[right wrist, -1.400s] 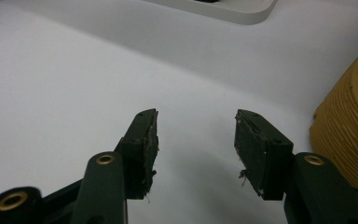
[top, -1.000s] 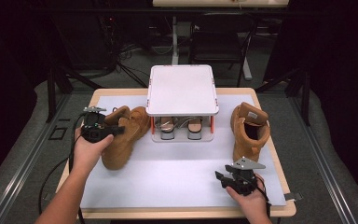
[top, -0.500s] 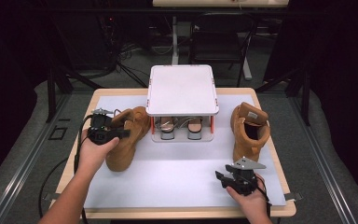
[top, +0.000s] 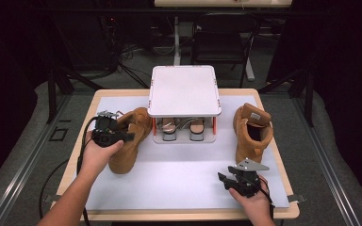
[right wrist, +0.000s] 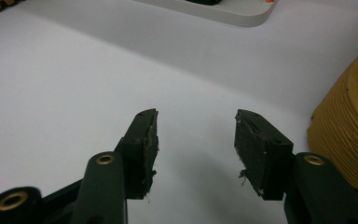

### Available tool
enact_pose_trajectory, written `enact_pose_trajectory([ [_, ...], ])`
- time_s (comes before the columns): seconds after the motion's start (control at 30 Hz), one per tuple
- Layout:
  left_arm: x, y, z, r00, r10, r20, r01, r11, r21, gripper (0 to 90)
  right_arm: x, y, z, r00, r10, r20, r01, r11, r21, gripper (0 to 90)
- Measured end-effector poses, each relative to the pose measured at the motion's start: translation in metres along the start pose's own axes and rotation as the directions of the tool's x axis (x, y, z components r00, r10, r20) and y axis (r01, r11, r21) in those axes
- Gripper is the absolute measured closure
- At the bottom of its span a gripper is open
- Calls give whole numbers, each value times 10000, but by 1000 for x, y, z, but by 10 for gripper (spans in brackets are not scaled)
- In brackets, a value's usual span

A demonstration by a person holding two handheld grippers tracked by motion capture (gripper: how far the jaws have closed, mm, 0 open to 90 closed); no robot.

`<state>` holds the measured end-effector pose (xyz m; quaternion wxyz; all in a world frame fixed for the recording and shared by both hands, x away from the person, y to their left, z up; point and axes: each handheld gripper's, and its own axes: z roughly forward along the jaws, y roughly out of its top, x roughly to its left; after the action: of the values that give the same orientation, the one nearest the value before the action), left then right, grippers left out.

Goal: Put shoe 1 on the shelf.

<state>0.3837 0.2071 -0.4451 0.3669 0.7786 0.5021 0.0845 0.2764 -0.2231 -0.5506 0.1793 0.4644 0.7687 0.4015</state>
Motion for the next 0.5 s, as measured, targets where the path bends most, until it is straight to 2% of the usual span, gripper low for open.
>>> enact_pose_trajectory([
  [0.07,0,1,0,10000,-70,31,70,9999,89,717,0,0,0,10000,-6,23,6,10000,21,492],
  [0.23,0,2,0,9999,66,-76,-63,9993,360,664,0,0,0,10000,-15,37,15,10000,30,492],
  [0.27,0,3,-2,9999,123,-26,-121,9979,639,653,0,0,0,10000,-17,34,17,10000,34,492],
  [0.5,-4,6,-7,9975,615,-359,-565,9903,1266,617,0,0,0,10000,-2,36,2,10000,28,492],
])
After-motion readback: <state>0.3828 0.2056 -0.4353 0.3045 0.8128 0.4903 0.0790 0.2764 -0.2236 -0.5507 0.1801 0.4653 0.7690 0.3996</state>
